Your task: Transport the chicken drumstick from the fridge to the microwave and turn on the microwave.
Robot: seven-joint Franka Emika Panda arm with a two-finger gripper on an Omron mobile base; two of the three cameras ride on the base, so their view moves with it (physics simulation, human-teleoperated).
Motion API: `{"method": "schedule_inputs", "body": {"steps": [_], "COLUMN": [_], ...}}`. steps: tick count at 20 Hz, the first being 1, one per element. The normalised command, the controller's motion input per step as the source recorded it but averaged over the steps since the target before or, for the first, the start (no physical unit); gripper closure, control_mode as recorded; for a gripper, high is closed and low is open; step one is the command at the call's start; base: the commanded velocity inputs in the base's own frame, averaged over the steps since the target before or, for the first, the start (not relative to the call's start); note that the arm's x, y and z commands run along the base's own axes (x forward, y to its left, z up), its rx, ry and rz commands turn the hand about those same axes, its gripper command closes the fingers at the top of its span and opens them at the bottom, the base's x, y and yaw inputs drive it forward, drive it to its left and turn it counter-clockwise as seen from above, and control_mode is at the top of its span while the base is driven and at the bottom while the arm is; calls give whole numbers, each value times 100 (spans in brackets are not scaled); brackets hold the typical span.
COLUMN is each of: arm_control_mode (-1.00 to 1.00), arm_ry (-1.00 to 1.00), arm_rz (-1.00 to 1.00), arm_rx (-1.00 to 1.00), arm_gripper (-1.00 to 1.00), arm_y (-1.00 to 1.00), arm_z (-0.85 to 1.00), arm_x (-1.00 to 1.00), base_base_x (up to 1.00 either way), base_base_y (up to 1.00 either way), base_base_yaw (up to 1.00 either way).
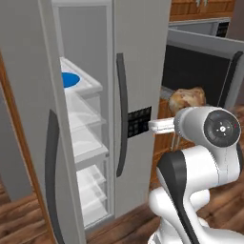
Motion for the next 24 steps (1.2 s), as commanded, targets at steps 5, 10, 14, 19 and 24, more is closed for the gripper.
{"method": "schedule_inputs", "body": {"steps": [5,10,14,19,24], "arm_control_mode": [100,100,100,100,100], "arm_ry": [0,0,0,0,0], "arm_rz": [0,0,0,0,0], "arm_rx": [0,0,0,0,0], "arm_gripper": [100,100,100,100,100], "arm_y": [0,0,0,0,0], "arm_z": [0,0,0,0,0], "arm_x": [0,0,0,0,0], "base_base_x": [-22,-15,-13,-4,0], "base_base_y": [-18,-16,-22,-21,-24], "base_base_yaw": [-34,-36,-37,-37,-37]}}
